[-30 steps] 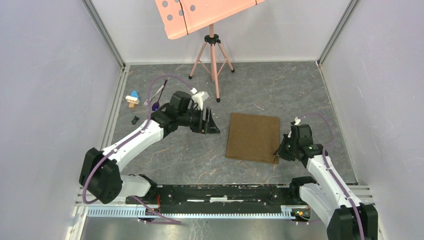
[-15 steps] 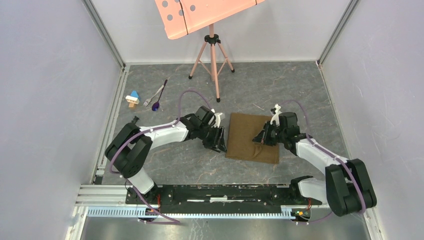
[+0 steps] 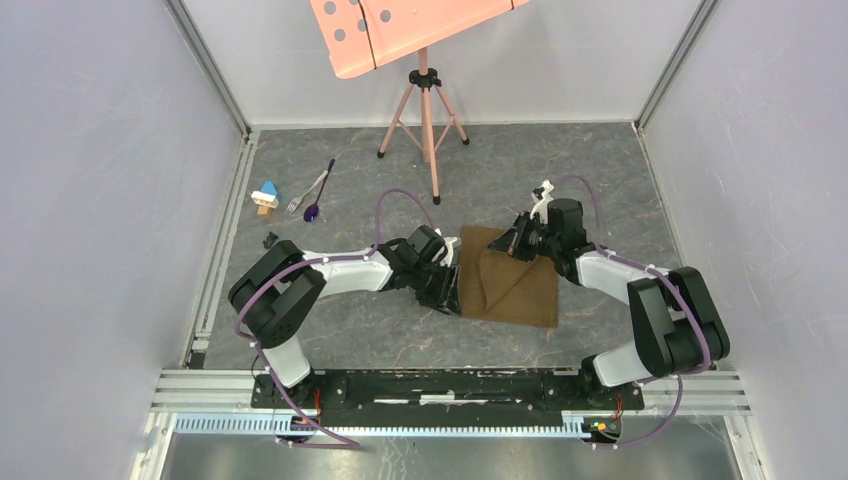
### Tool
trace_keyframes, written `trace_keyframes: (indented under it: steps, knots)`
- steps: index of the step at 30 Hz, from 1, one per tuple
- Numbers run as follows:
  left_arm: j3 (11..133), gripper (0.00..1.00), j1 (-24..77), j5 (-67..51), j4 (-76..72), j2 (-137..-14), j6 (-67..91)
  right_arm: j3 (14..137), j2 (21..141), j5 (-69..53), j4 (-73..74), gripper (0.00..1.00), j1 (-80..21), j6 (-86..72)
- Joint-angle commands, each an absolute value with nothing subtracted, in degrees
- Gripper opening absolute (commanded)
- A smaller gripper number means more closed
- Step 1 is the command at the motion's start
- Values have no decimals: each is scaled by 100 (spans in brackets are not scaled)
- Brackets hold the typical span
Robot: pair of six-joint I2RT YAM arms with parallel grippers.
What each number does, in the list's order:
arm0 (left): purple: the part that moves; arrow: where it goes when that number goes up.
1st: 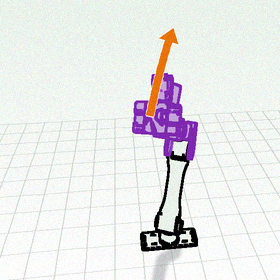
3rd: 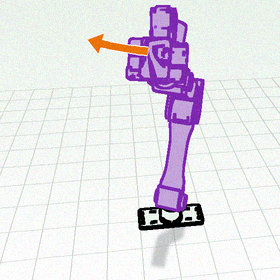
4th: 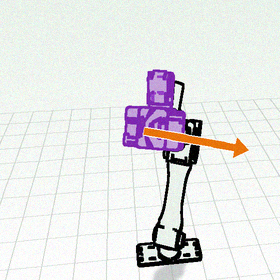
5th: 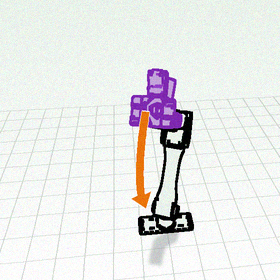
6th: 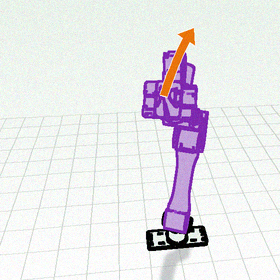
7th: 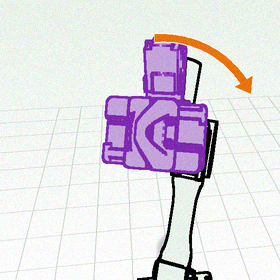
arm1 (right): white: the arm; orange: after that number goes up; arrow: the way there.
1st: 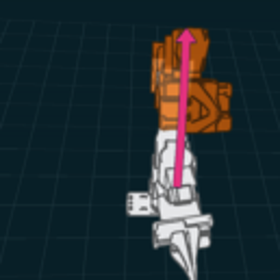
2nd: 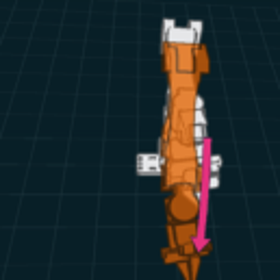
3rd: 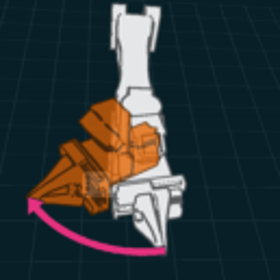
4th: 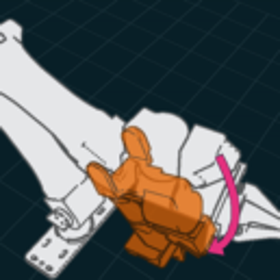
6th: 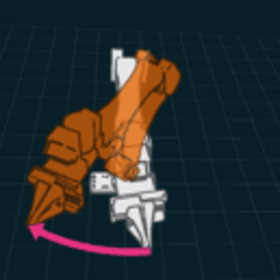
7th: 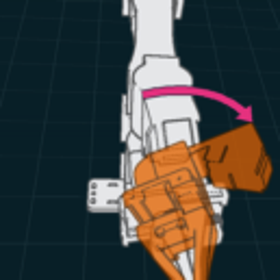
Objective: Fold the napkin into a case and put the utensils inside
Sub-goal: Fold the top corner of the square-folded napkin at the center of the board.
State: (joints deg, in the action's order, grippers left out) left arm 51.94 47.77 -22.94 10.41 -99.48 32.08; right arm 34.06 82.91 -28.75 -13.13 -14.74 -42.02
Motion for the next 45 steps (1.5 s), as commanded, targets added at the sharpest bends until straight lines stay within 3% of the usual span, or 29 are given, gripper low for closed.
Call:
trace_keyframes:
  steps: [1,4,9,20,45]
  knots:
    - [4975,52,4842,-1975,849,-9483,3413,3772,8487,-3053,-1831,0,-1538,-4385]
    - [5010,57,4835,-1854,985,-9241,3445,3861,8616,-3026,-1860,0,-1548,-4388]
    - [5453,45,4825,-1714,1264,-9695,3351,3885,8787,-3009,-2000,0,-1551,-4455]
    - [5206,31,4835,-1446,1100,-9925,3250,3956,9007,-2756,-2310,0,-1555,-4812]
    - [4558,26,4967,-1349,667,-9932,3413,4468,10244,-2779,-3032,0,-1543,-5370]
